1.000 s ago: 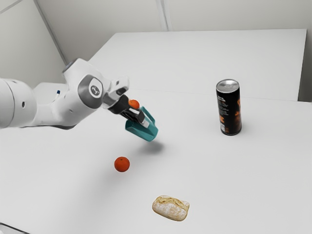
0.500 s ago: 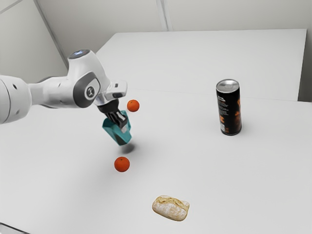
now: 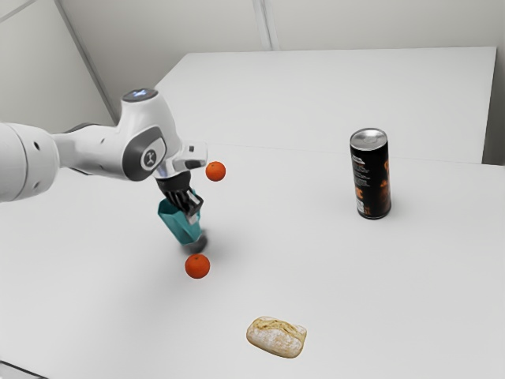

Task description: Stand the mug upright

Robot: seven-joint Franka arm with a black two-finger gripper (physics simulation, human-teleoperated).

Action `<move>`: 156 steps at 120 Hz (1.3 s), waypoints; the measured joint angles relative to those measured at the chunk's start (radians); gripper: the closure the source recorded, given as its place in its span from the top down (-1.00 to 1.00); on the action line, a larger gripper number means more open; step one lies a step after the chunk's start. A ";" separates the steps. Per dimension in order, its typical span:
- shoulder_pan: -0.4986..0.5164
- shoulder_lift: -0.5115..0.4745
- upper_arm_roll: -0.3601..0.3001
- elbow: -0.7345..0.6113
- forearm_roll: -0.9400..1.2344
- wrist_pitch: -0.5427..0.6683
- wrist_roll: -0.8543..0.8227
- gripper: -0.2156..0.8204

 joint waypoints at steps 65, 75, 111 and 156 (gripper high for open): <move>0.005 0.049 0.001 -0.027 0.049 0.115 -0.058 -0.87; 0.005 0.050 0.002 -0.028 0.050 0.123 -0.063 -0.86; 0.005 0.049 0.002 -0.029 0.045 0.135 -0.070 -0.35; -0.004 -0.011 0.000 -0.029 0.043 0.134 -0.076 0.14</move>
